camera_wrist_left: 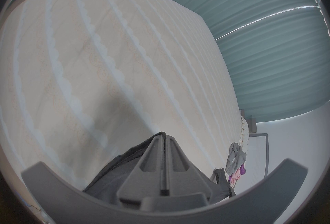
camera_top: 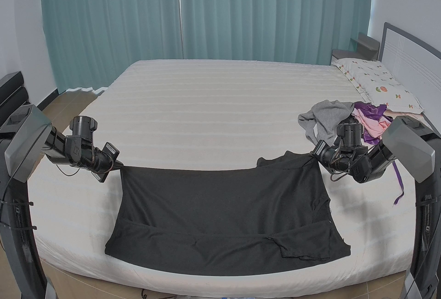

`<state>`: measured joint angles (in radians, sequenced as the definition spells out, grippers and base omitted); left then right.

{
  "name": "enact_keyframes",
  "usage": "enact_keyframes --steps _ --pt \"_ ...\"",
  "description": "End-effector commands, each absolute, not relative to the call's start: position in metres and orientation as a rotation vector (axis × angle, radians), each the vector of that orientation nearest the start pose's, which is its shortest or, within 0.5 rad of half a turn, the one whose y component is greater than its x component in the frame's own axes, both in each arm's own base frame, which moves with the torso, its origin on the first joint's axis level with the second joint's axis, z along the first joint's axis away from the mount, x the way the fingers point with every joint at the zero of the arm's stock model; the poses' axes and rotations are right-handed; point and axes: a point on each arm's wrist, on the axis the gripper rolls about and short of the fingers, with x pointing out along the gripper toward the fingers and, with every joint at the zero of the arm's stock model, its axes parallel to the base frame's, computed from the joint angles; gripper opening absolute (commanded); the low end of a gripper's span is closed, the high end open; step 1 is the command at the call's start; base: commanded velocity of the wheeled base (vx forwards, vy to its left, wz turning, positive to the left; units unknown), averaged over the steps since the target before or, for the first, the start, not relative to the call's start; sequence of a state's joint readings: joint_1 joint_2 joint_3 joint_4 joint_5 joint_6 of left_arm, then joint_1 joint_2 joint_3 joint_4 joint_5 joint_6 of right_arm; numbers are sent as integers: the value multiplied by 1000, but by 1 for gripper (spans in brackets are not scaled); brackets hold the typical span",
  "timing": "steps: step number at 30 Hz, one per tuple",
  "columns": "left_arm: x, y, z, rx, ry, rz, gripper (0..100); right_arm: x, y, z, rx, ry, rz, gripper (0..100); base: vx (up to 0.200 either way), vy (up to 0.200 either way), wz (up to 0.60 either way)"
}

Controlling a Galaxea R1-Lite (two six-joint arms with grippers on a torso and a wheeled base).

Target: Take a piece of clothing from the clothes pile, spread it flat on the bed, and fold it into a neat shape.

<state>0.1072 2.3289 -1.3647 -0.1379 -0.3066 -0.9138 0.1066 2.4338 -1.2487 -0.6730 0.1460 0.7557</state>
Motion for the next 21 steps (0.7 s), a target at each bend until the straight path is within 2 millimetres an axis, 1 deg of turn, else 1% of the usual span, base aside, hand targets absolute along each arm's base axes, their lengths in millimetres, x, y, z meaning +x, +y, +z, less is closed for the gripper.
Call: enact_keyframes --steps 1,6,11,13,19,21 --pt "428 40 53 -1030 837 190 0 439 46 29 757 574 56 0 0 0 0" --pt "429 41 52 -1030 833 190 0 439 45 27 764 581 53 0 0 0 0" --pt "432 41 51 -1028 816 182 0 440 47 14 769 609 44 0 0 0 0" --pt "432 41 51 -1027 816 184 0 440 48 13 768 616 45 0 0 0 0" --pt "431 38 42 -1027 847 195 0 434 50 5 758 655 36 0 0 0 0" --pt "431 38 40 -1024 854 199 0 432 50 7 758 655 36 0 0 0 0"
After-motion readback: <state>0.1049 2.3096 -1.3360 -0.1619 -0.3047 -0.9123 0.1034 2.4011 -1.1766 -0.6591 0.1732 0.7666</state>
